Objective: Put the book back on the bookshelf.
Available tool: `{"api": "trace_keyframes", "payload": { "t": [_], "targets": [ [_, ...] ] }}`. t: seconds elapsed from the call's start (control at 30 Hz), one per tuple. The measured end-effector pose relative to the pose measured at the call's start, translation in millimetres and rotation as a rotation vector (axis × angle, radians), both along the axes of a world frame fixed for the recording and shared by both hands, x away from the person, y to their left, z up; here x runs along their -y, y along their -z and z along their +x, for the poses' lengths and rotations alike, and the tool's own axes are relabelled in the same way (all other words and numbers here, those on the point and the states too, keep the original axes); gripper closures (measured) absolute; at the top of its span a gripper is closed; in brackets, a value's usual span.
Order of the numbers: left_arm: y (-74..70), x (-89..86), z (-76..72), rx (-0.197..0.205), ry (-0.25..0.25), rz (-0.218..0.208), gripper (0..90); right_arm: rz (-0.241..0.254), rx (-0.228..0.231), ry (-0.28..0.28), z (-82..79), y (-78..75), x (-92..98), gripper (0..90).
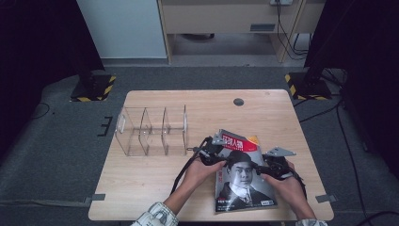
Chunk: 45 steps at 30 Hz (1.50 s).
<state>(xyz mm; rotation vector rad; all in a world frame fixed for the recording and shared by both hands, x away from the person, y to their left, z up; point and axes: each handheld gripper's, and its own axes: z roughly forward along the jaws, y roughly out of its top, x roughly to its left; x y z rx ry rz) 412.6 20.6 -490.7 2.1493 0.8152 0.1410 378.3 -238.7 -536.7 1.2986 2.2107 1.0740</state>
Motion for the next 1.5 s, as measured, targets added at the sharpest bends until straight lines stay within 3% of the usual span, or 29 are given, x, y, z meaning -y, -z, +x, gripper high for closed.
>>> {"api": "trace_keyframes", "payload": {
  "t": [0.1,0.47,0.6,0.77,0.9,1.0,1.2,1.3,1.5],
  "targets": [
    [-2.9,0.5,4.3,-0.012,-0.012,-0.022,53.7,0.000,0.003,-0.006,0.1,0.1,-0.1,38.5],
    [-10.9,9.5,27.4,-0.037,-0.005,0.000,48.5,0.001,0.002,-0.006,0.1,0.1,0.1,38.6],
    [-13.5,12.9,33.3,-0.055,-0.010,-0.026,45.0,0.000,0.003,-0.006,0.1,0.1,0.0,38.6],
    [-13.4,20.3,38.5,-0.049,0.003,0.009,40.8,0.000,0.002,-0.005,-0.1,0.1,-0.1,38.6],
    [-11.4,24.6,42.7,-0.048,0.002,0.009,41.1,0.002,0.002,-0.004,0.0,0.0,-0.1,38.7],
    [-7.9,25.7,46.3,-0.052,0.017,0.011,47.8,0.001,0.003,-0.005,0.0,0.1,-0.1,38.7],
    [-3.0,28.2,52.1,-0.082,0.030,0.015,50.2,-0.001,0.005,-0.010,-0.4,0.0,-0.3,39.1],
    [-4.2,30.6,51.8,-0.077,0.035,0.023,52.6,0.003,-0.001,-0.007,-1.0,-0.1,-0.7,39.1],
    [-10.1,32.8,47.5,-0.068,0.028,0.033,67.4,0.003,0.001,-0.006,-1.3,-0.1,-0.6,38.8]
  ]
}}
